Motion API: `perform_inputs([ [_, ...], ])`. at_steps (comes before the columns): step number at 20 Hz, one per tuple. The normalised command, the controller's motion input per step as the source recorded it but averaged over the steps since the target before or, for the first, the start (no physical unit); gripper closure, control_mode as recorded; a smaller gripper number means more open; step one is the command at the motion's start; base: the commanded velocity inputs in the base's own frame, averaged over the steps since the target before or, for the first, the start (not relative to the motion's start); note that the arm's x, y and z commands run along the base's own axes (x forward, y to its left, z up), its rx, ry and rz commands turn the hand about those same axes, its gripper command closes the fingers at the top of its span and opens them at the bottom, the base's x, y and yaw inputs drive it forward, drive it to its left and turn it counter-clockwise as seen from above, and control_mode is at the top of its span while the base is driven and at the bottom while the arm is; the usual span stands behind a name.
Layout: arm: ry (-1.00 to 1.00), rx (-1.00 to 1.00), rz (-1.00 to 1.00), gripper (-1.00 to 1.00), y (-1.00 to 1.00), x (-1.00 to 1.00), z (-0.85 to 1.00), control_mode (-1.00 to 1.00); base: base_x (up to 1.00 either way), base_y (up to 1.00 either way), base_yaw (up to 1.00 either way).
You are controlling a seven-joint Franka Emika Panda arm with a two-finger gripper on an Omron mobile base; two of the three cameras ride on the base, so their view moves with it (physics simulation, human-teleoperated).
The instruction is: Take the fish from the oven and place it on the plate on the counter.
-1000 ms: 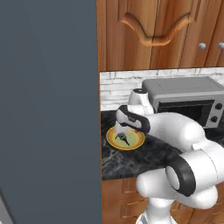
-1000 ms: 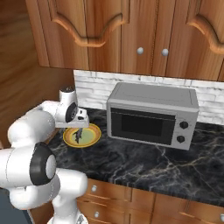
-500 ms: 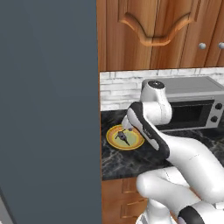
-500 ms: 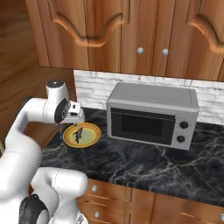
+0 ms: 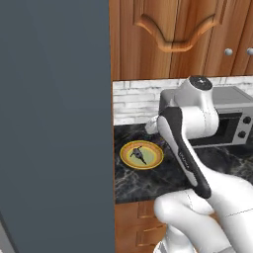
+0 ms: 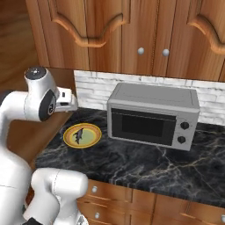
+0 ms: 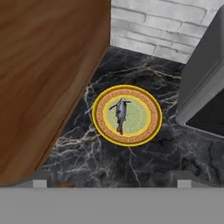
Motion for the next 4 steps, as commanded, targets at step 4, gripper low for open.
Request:
perform_inputs([
  [4, -0.3, 0.0, 0.07, -1.0, 0.0, -0.56, 0.81, -1.0, 0.0, 0.0, 0.0],
])
